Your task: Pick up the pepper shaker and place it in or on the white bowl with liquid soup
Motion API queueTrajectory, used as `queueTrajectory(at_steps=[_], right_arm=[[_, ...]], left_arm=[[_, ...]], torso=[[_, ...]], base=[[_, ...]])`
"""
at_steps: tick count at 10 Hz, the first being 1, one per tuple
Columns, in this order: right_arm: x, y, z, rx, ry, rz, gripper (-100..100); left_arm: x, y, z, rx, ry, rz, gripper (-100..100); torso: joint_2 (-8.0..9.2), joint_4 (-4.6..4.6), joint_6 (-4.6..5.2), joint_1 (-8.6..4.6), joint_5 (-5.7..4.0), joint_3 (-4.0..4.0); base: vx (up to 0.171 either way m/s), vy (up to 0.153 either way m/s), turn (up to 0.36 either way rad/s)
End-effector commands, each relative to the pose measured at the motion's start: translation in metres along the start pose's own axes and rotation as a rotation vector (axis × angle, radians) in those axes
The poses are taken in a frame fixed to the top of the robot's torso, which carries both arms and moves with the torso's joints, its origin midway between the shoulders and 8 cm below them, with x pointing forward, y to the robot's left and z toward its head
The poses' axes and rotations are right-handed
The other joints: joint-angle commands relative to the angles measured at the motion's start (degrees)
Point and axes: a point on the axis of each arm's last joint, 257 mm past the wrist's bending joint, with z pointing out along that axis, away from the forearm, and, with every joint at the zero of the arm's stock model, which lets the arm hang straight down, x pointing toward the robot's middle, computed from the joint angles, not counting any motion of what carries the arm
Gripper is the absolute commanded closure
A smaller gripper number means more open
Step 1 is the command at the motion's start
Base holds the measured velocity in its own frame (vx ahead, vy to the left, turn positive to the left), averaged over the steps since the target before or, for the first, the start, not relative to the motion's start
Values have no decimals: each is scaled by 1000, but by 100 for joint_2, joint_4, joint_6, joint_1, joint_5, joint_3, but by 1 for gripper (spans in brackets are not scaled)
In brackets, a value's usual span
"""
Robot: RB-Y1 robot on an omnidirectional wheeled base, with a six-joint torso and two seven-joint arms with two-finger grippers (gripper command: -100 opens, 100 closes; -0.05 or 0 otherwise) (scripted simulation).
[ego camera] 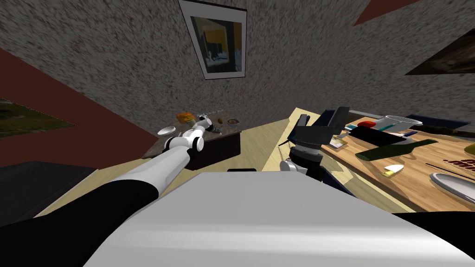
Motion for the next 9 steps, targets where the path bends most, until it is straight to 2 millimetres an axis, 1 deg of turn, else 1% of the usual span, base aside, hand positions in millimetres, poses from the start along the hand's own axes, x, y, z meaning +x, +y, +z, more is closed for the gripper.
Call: queueTrajectory(at_steps=[1, 2, 3, 5, 6, 7, 9], right_arm=[[0, 0, 0, 0, 0, 0, 0], [0, 0, 0, 0, 0, 0, 0], [0, 0, 0, 0, 0, 0, 0], [0, 0, 0, 0, 0, 0, 0], [0, 0, 0, 0, 0, 0, 0], [0, 0, 0, 0, 0, 0, 0], [0, 0, 0, 0, 0, 0, 0]], left_arm=[[-5, -6, 1, 4, -9, -31, 100], [-6, -6, 2, 4, -10, -31, 100], [-14, -20, -1, 20, -24, -81, 100], [-19, -31, -5, 35, -35, -121, 100], [-19, -31, -5, 35, -35, -121, 100], [-21, -41, -12, 50, -48, -156, 100], [-17, -48, -22, 61, -56, -179, 100]], torso=[[0, 0, 0, 0, 0, 0], [5, -5, 2, -7, 1, 0], [-2, -6, 3, 4, 3, -4], [-4, -12, 1, -15, 3, -8], [-3, -15, 4, -23, 4, -9], [-8, -16, 4, -17, 5, -11], [-14, -15, 4, -31, 1, -14]], base=[[-46, -96, 20], [-23, -42, 8], [-12, -86, -28], [-25, -119, -4], [-12, -95, -1], [1, -123, -29], [5, -129, -14]])
